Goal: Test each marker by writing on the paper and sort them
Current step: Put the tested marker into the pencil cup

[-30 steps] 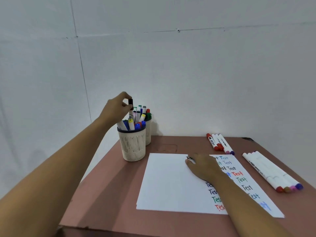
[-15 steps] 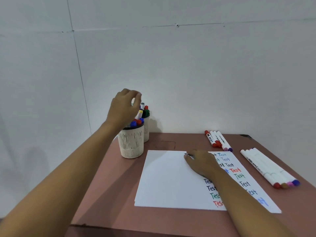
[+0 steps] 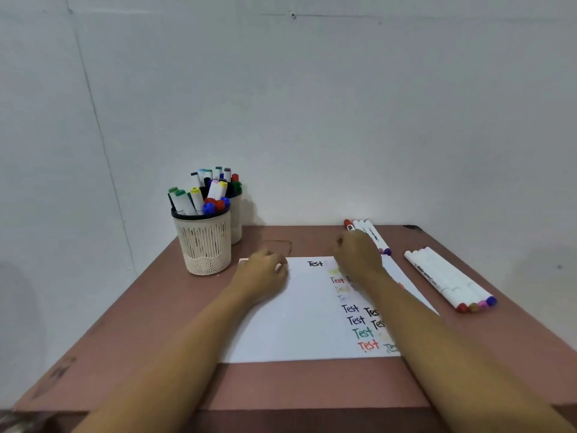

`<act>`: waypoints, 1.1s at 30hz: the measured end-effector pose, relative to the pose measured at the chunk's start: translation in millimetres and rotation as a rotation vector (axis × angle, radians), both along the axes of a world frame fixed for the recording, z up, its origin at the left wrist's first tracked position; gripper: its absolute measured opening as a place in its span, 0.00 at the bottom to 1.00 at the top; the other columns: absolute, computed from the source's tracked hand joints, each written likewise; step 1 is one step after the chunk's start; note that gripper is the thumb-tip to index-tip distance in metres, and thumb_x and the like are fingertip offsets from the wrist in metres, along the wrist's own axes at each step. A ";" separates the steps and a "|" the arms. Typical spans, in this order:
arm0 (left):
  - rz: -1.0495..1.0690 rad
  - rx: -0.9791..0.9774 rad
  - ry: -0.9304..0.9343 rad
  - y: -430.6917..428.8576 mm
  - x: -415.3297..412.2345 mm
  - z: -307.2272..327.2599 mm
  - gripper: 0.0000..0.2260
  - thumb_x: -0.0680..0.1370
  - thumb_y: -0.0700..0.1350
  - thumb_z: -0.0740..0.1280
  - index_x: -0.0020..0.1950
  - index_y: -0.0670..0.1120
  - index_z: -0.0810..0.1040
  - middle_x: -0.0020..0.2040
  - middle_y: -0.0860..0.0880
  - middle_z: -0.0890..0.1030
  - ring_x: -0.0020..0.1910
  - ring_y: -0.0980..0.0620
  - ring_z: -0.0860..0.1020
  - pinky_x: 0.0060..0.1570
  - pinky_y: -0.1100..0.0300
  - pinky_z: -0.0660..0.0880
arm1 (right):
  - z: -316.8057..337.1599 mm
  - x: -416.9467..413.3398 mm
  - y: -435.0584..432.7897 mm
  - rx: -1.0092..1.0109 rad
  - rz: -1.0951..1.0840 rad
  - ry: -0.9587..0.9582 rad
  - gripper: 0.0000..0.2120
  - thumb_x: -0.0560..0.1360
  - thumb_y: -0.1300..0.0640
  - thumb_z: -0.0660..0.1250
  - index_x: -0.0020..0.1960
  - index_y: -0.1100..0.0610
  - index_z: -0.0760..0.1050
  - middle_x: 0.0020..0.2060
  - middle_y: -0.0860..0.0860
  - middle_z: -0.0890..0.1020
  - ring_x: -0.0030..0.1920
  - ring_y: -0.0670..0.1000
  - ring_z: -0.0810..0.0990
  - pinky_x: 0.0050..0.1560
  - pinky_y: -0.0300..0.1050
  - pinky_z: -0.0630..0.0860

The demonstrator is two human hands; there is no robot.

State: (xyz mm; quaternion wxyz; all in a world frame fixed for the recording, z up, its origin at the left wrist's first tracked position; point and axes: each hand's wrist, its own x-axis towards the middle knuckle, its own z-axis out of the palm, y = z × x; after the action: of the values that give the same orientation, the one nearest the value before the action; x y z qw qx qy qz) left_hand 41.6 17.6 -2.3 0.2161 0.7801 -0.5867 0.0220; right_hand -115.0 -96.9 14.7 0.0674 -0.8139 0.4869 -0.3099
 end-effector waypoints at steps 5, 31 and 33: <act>-0.010 -0.027 -0.007 -1.3 2.2 -5.4 0.13 0.79 0.50 0.57 0.59 0.52 0.77 0.61 0.50 0.74 0.61 0.49 0.73 0.59 0.54 0.68 | 6.0 -13.8 -25.3 -0.111 -0.173 0.257 0.11 0.78 0.63 0.60 0.60 0.61 0.72 0.57 0.57 0.75 0.58 0.58 0.75 0.49 0.47 0.72; -0.022 -0.065 0.060 -1.4 4.5 1.4 0.14 0.80 0.49 0.57 0.62 0.49 0.76 0.61 0.49 0.74 0.61 0.48 0.72 0.60 0.53 0.68 | 8.3 4.7 -35.5 -0.139 -0.229 -0.015 0.11 0.81 0.57 0.57 0.55 0.65 0.71 0.47 0.58 0.77 0.49 0.58 0.75 0.41 0.45 0.65; -0.054 -0.163 0.089 -1.4 5.4 0.7 0.13 0.80 0.47 0.59 0.62 0.48 0.76 0.61 0.48 0.74 0.61 0.48 0.72 0.60 0.53 0.69 | 23.1 2.5 -19.7 0.010 -0.139 -0.310 0.11 0.80 0.56 0.59 0.52 0.64 0.70 0.40 0.54 0.75 0.41 0.55 0.73 0.36 0.45 0.65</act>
State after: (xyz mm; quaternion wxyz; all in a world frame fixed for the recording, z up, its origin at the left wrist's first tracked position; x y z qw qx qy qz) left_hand 47.0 16.3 -1.6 0.3051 0.7441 -0.5936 0.0293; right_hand -112.5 -116.6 37.8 0.1244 -0.7202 0.5273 -0.4334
